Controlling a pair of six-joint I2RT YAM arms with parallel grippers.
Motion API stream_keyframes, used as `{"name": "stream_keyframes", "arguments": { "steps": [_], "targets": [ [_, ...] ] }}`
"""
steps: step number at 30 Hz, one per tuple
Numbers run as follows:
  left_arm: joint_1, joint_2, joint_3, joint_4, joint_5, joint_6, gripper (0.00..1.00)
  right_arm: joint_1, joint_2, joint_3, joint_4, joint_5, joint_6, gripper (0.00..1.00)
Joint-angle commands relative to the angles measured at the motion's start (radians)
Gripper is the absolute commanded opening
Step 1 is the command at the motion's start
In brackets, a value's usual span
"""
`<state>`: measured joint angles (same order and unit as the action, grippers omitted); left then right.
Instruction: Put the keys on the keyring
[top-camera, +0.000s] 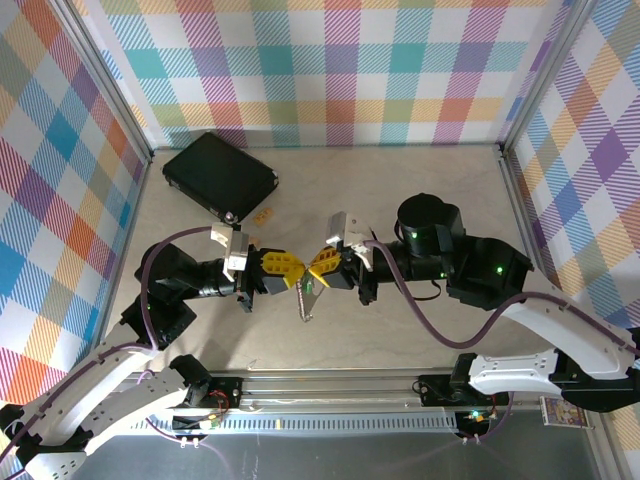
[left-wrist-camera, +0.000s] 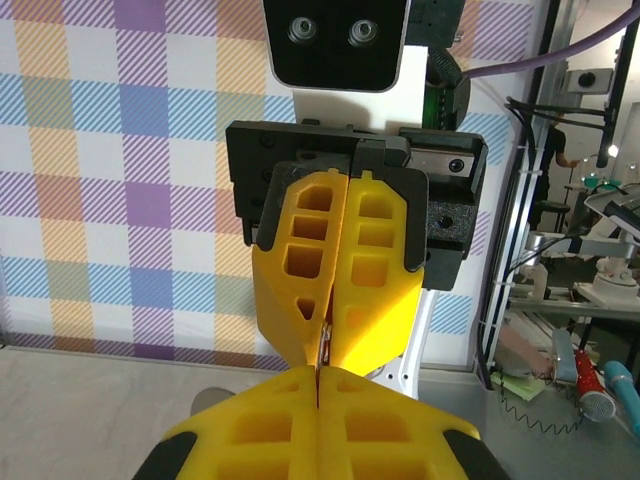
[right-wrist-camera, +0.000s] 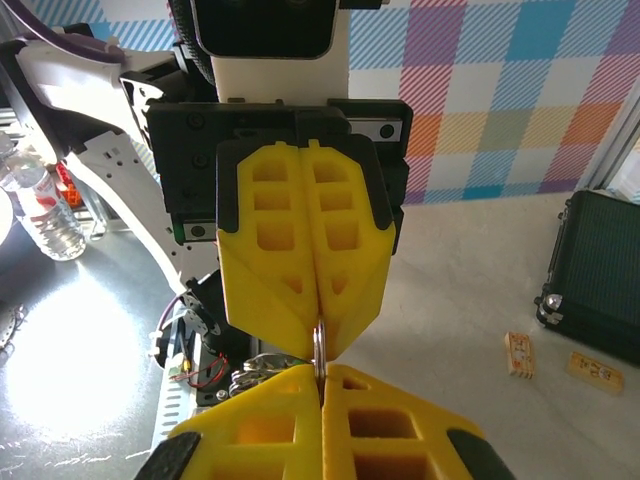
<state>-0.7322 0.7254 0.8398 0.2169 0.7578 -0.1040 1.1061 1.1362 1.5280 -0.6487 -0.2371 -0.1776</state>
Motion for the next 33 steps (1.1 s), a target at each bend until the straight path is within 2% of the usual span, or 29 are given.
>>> {"name": "stream_keyframes", "arguments": {
  "steps": [1, 3, 5, 11, 22, 28, 33],
  "targets": [
    [-0.003, -0.026, 0.009, -0.08, -0.038, 0.092, 0.02, -0.002, 0.038, 0.058, -0.088, 0.037, -0.056, 0.0],
    [-0.003, -0.02, 0.045, -0.239, -0.071, 0.194, 0.14, -0.002, 0.068, 0.103, -0.171, 0.062, -0.094, 0.0],
    [-0.004, -0.005, 0.085, -0.37, -0.089, 0.278, 0.2, -0.002, 0.102, 0.15, -0.248, 0.078, -0.13, 0.0],
    [-0.004, 0.049, 0.182, -0.606, -0.116, 0.417, 0.23, -0.001, 0.194, 0.272, -0.411, 0.097, -0.214, 0.0],
    [-0.004, 0.089, 0.183, -0.586, -0.106, 0.417, 0.14, 0.001, 0.272, 0.331, -0.492, 0.065, -0.27, 0.0],
    [-0.004, 0.105, 0.188, -0.58, -0.089, 0.415, 0.0, 0.001, 0.277, 0.329, -0.496, 0.047, -0.272, 0.0],
    [-0.005, 0.085, 0.182, -0.523, -0.078, 0.377, 0.0, 0.001, 0.262, 0.322, -0.469, 0.045, -0.246, 0.0]
  ]
}}
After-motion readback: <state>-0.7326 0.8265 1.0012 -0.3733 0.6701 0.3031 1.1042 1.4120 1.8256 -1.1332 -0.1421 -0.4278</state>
